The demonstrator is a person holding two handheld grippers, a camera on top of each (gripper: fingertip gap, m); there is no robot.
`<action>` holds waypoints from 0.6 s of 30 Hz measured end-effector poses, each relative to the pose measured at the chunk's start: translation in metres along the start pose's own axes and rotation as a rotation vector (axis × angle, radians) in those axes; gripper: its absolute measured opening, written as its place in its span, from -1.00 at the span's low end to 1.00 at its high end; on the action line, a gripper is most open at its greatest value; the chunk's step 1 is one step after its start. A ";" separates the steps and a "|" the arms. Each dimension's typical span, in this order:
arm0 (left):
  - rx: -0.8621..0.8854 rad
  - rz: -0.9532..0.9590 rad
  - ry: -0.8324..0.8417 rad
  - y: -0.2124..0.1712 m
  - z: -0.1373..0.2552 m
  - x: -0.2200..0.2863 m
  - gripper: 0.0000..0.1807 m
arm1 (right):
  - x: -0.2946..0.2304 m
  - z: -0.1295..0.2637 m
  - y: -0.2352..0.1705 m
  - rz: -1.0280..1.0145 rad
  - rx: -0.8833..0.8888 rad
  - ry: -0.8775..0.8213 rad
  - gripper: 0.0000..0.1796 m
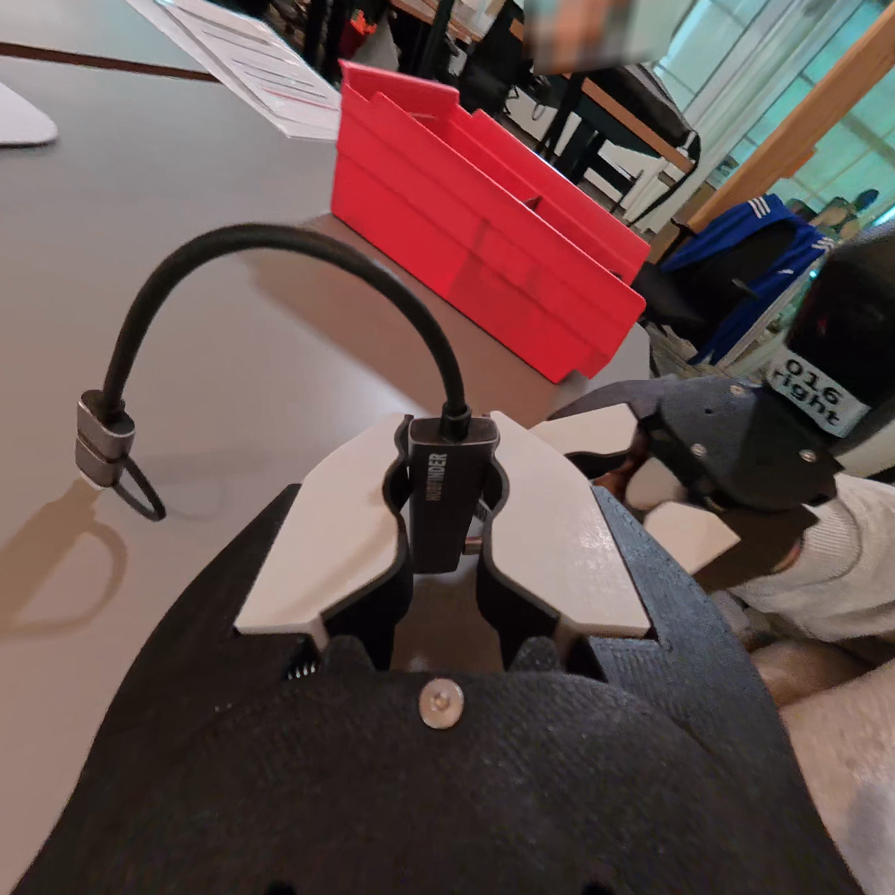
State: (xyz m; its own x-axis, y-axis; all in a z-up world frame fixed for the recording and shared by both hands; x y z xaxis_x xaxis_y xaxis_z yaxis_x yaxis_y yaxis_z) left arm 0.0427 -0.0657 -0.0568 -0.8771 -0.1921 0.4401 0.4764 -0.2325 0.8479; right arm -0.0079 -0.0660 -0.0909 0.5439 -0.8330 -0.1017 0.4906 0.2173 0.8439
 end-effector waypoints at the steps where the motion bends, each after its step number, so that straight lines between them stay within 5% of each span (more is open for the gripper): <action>1: -0.014 -0.004 -0.016 -0.003 -0.003 0.005 -0.67 | 0.002 0.000 -0.003 -0.015 -0.010 0.000 -0.44; 7: 0.069 0.011 -0.123 0.005 -0.003 0.018 -0.67 | 0.011 0.008 0.000 -0.146 0.038 0.092 -0.73; 12: 0.088 0.074 -0.151 0.002 -0.005 0.009 -0.29 | 0.027 0.024 0.017 -0.497 0.233 0.273 -0.84; 18: -0.014 -0.091 -0.094 -0.010 -0.015 0.016 -0.36 | 0.042 0.034 0.018 -0.574 0.305 0.298 -0.84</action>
State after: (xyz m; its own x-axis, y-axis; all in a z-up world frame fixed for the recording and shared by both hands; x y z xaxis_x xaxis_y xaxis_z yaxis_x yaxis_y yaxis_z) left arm 0.0243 -0.0804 -0.0628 -0.9183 -0.0796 0.3877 0.3946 -0.2587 0.8817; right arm 0.0007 -0.1143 -0.0627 0.4410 -0.5891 -0.6771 0.5665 -0.4025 0.7191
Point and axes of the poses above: each gripper's, where its closed fingertips meet, z back along the fingers, y out of its top, x = y × z across the jaws, the point moved 2 cm from there along z, back along the fingers, and after that the axes turned 2 degrees about y, right-handed, at the moved point
